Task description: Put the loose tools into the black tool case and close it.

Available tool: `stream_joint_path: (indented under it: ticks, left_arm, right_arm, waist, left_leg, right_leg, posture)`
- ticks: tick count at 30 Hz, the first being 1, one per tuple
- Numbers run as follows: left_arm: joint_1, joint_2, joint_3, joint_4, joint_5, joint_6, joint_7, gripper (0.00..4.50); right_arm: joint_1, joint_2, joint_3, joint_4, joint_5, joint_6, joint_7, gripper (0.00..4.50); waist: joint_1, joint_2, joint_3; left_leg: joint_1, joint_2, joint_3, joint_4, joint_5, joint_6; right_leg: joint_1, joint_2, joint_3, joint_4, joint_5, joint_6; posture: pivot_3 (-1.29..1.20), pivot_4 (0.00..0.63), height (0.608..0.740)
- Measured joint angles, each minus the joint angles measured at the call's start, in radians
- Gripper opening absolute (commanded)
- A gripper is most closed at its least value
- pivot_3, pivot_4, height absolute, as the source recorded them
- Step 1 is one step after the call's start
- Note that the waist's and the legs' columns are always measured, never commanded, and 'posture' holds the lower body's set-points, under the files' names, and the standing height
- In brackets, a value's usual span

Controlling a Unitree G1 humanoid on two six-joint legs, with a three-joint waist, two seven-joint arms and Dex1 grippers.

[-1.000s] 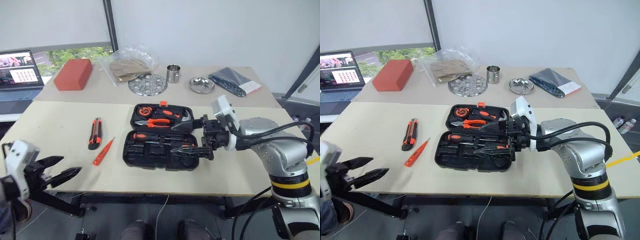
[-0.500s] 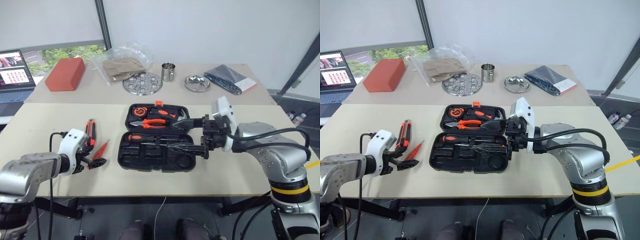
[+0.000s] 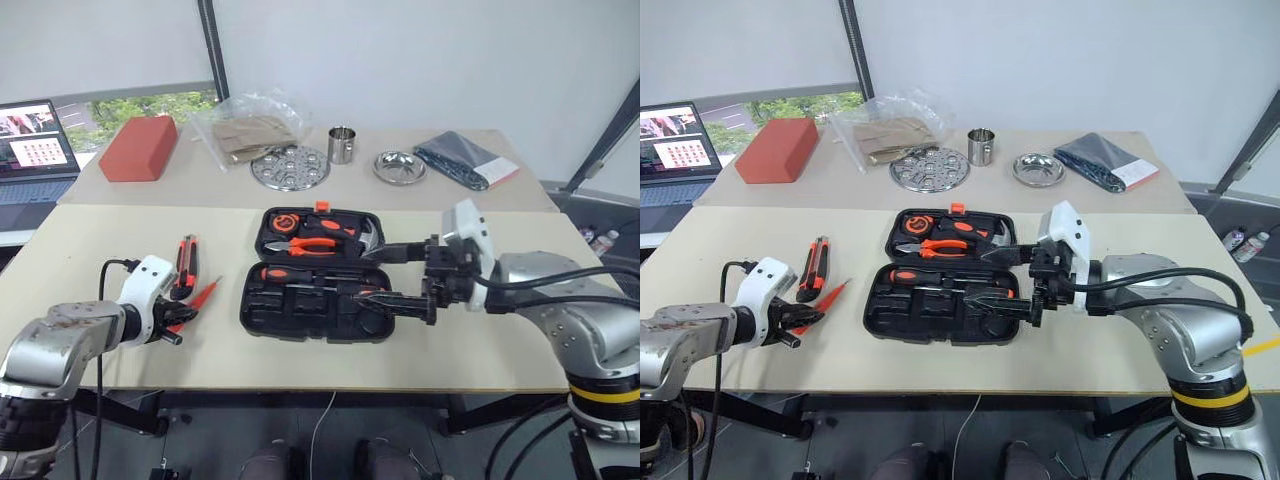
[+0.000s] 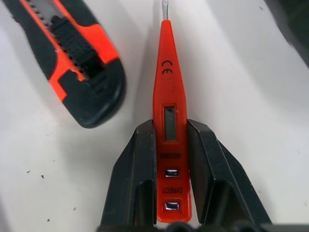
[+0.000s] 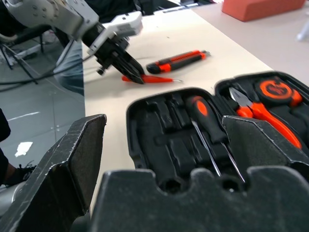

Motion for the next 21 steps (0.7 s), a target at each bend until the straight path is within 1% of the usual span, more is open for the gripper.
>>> stream_joint_path:
  ticks: [3, 5, 8, 9, 10, 12, 15, 17, 21]
  left_arm:
    - [-0.109, 0.044, 0.023, 0.012, -0.035, -0.042, -0.085, 0.44]
    - [-0.168, 0.077, 0.006, 0.025, -0.036, -0.155, -0.193, 0.44]
    - [-0.246, 0.099, -0.104, 0.068, 0.011, -0.367, -0.384, 0.44]
    - [-0.279, 0.092, -0.165, 0.103, 0.040, -0.435, -0.455, 0.44]
    - [-0.310, 0.079, -0.210, 0.135, 0.061, -0.471, -0.496, 0.44]
    - [-0.418, 0.019, -0.340, 0.247, 0.138, -0.594, -0.621, 0.44]
    - [-0.546, -0.068, -0.466, 0.415, 0.247, -0.741, -0.729, 0.44]
    - [-0.609, -0.130, -0.517, 0.528, 0.313, -0.821, -0.766, 0.44]
    - [-0.673, -0.231, -0.568, 0.701, 0.383, -0.920, -0.811, 0.44]
  right_arm:
    - [0.045, -0.013, -0.024, -0.035, 0.013, 0.002, -0.016, 4.50]
    - [0.082, -0.024, -0.038, -0.062, 0.023, 0.002, -0.028, 4.50]
    - [0.117, -0.027, -0.053, -0.084, 0.036, 0.002, -0.046, 4.50]
    - [0.124, -0.029, -0.062, -0.090, 0.040, 0.002, -0.057, 4.50]
    - [0.129, -0.030, -0.068, -0.094, 0.040, 0.002, -0.065, 4.50]
    - [0.144, -0.032, -0.079, -0.106, 0.043, 0.002, -0.089, 4.50]
    - [0.161, -0.029, -0.093, -0.126, 0.063, 0.004, -0.125, 4.50]
    - [0.176, -0.028, -0.103, -0.144, 0.077, 0.007, -0.150, 4.50]
    - [0.208, -0.028, -0.119, -0.174, 0.099, 0.014, -0.193, 4.50]
  waist:
    - [0.003, -0.001, 0.001]
    - [0.002, -0.001, 0.001]
    - [0.001, -0.001, 0.001]
    - [0.000, -0.001, 0.001]
    - [0.001, -0.001, 0.001]
    - [0.006, -0.002, 0.001]
    - [0.009, -0.002, 0.001]
    - [0.009, -0.002, 0.001]
    - [0.005, -0.002, 0.001]
  left_leg:
    - [-0.001, -0.001, -0.001, 0.000, 0.000, 0.000]
    - [-0.001, -0.002, 0.000, 0.000, 0.000, 0.000]
    - [0.000, -0.003, 0.001, 0.000, 0.000, 0.000]
    - [0.000, -0.002, 0.002, 0.000, 0.000, 0.001]
    - [0.000, -0.003, 0.002, 0.000, 0.000, 0.001]
    - [-0.002, -0.002, 0.002, 0.001, 0.004, 0.006]
    - [-0.003, -0.002, 0.002, 0.003, 0.004, 0.012]
    - [-0.004, -0.001, 0.002, 0.004, 0.004, 0.014]
    - [-0.007, -0.001, 0.002, 0.007, 0.002, 0.017]
  right_leg:
    - [0.000, 0.002, -0.002, -0.001, 0.000, 0.000]
    - [0.001, 0.002, -0.003, -0.001, 0.000, 0.001]
    - [0.001, 0.003, -0.003, -0.001, -0.001, 0.001]
    - [0.001, 0.003, -0.003, -0.001, -0.001, 0.001]
    - [0.001, 0.004, -0.003, -0.001, -0.001, 0.001]
    - [0.001, 0.007, -0.004, -0.002, -0.001, 0.002]
    - [0.001, 0.009, -0.002, -0.002, -0.002, 0.004]
    - [0.000, 0.009, -0.002, -0.002, -0.002, 0.003]
    - [-0.001, 0.009, -0.002, -0.002, -0.002, 0.004]
  posture:
    - [0.00, 0.150, 0.734]
    - [0.00, 0.150, 0.734]
    - [0.00, 0.150, 0.734]
    - [0.00, 0.150, 0.734]
    - [0.00, 0.150, 0.734]
    - [0.00, 0.150, 0.734]
    - [0.00, 0.150, 0.734]
    - [0.00, 0.150, 0.734]
    - [0.00, 0.150, 0.734]
